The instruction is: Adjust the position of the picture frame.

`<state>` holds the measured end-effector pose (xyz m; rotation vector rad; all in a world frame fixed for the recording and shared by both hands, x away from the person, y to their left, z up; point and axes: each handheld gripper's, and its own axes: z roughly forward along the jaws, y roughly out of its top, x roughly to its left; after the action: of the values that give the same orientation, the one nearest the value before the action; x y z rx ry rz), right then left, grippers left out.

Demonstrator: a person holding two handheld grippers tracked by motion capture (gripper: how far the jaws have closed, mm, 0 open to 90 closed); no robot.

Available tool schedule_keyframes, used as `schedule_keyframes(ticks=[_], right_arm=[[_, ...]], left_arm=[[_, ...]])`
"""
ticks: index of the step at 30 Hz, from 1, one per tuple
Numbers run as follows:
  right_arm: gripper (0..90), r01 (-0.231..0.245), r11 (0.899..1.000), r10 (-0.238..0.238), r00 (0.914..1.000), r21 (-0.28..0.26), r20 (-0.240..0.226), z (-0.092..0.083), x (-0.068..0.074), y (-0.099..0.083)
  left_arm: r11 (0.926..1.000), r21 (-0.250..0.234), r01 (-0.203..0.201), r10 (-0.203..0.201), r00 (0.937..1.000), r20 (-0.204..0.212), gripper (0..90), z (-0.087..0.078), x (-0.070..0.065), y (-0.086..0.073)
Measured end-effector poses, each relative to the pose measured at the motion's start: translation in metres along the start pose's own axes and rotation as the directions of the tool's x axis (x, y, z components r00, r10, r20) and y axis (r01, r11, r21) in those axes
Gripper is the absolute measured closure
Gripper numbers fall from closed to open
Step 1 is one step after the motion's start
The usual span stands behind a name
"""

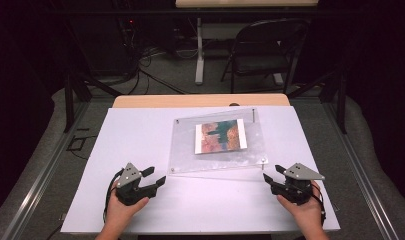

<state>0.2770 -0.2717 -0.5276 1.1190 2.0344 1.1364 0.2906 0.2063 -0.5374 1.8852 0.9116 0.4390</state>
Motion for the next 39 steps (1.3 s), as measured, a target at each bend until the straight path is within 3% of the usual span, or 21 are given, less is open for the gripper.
schedule_keyframes(ticks=[3,6,12,18,25,29,33,39], right_arm=[[49.3,-0.005,1.0,0.005,0.9999,-0.02,0.01,-0.002,-0.002,0.0],[55.5,-0.013,1.0,0.013,0.9997,-0.026,-0.02,-0.004,-0.005,-0.002],[56.8,-0.011,0.999,0.01,0.9991,-0.036,-0.04,-0.004,-0.011,-0.003],[52.7,-0.041,0.999,0.04,0.9988,-0.007,-0.029,0.002,-0.017,-0.007],[50.6,-0.082,0.996,0.081,0.9959,-0.023,-0.041,0.005,-0.02,-0.01],[49.8,-0.078,0.997,0.077,0.996,-0.017,-0.045,0.009,-0.02,-0.009],[57.1,-0.038,0.999,0.038,0.9989,-0.001,-0.029,0.011,-0.019,-0.008],[61.8,-0.032,0.999,0.033,0.9989,0.022,-0.032,0.019,-0.02,-0.008]], left_arm=[[0.9999,-0.01,0.011,-0.011,0.9999,-0.001,41.8,-0.001,0.001,0.0],[0.9993,-0.018,0.033,-0.033,0.9995,-0.001,41.7,-0.002,0.002,-0.001],[0.9956,-0.038,0.086,-0.085,0.9962,0.015,41.5,-0.002,0.01,-0.002],[0.9969,-0.012,0.077,-0.077,0.997,0.004,41.2,0.0,0.008,-0.002],[0.9973,-0.016,0.071,-0.071,0.9973,-0.017,38.1,0.0,0.007,-0.002],[0.997,-0.02,0.074,-0.075,0.9969,-0.026,36.4,0.0,0.007,-0.002],[0.9964,-0.02,0.082,-0.083,0.9964,-0.018,36.6,0.0,0.007,-0.002],[0.9976,-0.028,0.064,-0.064,0.9979,-0.013,37.6,0.0,0.006,-0.002]])
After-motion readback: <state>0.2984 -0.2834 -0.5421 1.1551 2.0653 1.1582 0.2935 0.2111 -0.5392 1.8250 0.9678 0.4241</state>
